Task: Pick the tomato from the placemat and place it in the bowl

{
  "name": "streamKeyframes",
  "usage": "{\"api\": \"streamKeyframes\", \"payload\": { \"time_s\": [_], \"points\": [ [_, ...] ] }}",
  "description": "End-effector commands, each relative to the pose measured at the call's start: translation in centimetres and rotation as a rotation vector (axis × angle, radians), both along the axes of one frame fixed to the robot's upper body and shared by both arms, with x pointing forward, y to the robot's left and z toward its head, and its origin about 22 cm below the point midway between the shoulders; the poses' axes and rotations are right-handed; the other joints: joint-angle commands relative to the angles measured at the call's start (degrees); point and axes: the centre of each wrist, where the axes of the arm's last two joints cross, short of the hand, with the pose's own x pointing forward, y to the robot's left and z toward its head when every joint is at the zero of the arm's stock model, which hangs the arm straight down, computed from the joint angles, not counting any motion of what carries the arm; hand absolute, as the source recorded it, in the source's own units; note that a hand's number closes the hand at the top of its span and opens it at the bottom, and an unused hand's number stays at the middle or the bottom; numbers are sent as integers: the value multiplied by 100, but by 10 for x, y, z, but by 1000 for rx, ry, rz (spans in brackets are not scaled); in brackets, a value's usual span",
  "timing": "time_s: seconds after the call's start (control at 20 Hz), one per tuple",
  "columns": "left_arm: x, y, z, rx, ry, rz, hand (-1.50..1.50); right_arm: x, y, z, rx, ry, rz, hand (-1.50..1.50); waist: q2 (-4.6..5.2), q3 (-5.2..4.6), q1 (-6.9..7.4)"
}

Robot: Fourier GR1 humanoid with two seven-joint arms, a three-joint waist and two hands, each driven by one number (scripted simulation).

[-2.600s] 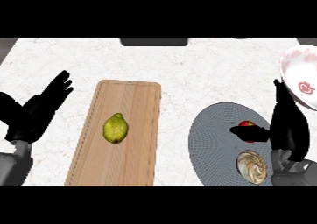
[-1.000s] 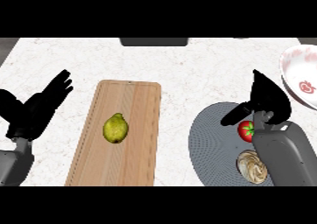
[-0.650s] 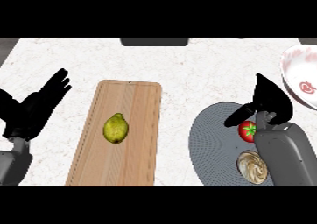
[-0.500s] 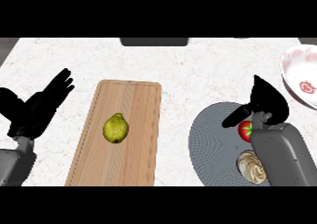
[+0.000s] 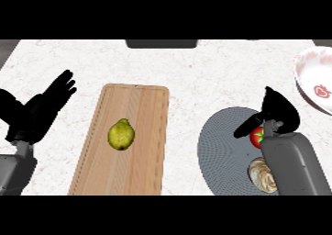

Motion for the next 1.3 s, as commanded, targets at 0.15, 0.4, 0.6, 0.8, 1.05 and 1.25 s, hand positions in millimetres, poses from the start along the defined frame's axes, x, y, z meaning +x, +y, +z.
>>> {"api": "streamKeyframes", "payload": {
  "time_s": [0.15, 0.4, 0.6, 0.8, 1.05, 1.25],
  "points": [
    [-10, 9, -21, 1, 6, -15, 0, -3, -28, -21, -27, 134, -133, -150, 3, 1, 9],
    [6, -3, -4, -8, 1, 9, 0, -7, -30, -30, -23, 147, -147, -150, 1, 2, -6],
    [-2, -10, -15, 1, -2, 2, 0, 1, -15, -47, -14, 159, -153, -150, 2, 3, 27],
    [-4, -13, 0, -6, -2, 11, 0, -6, -25, -60, -10, 162, -157, -150, -3, 4, 26],
    [-3, 2, -9, 3, -2, 12, 0, -19, -38, -78, -51, 99, -88, 150, 0, 3, 10],
    [6, -9, -6, 3, -10, 3, 0, -10, -48, -71, -71, 68, -93, 150, 2, 3, 4]
  ]
}}
